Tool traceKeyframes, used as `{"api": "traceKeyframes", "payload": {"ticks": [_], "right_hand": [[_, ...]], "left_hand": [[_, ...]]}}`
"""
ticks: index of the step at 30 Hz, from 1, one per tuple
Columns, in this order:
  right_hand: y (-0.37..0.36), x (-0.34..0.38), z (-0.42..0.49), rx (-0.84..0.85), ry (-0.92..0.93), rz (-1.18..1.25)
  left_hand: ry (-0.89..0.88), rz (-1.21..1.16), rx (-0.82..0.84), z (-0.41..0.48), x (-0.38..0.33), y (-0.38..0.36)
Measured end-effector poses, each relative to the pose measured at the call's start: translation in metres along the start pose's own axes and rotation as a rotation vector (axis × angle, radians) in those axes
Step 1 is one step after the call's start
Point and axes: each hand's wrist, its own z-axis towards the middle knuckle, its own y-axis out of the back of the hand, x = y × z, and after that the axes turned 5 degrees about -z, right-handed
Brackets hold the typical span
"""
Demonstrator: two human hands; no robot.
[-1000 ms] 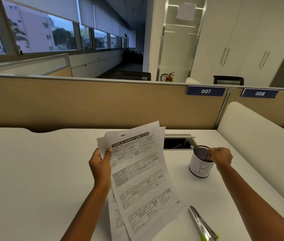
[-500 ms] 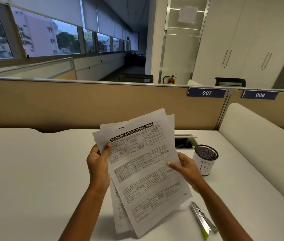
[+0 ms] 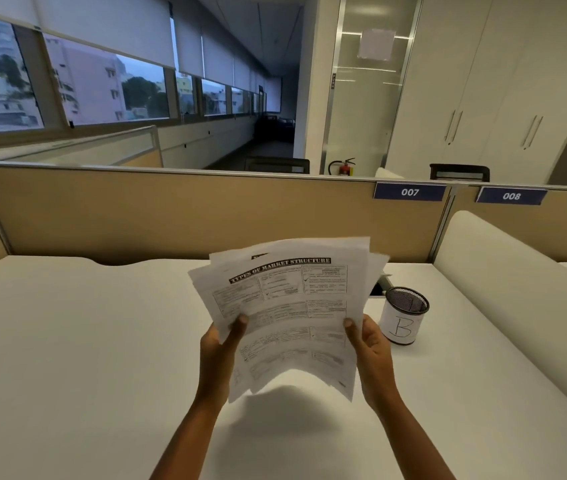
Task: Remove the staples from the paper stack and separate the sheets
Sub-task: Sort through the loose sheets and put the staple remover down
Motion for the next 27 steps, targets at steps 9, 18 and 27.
{"api": "traceKeyframes", "payload": {"ticks": [9, 18, 27], "right_hand": [[0.004, -0.015, -0.016, -0.136, -0.171, -0.138], [0.009, -0.021, -0.011, -0.305, -0.125, -0.333], [0.024, -0.028, -0.004, -0.355, -0.226, -0.213]], "left_hand": [[0.062, 0.102, 0.011, -0.016, 0.027, 0.01], [0.189, 0.099, 0.061, -0.016, 0.047, 0.02], [0.253, 0.078, -0.103, -0.008, 0.052, 0.028]]}}
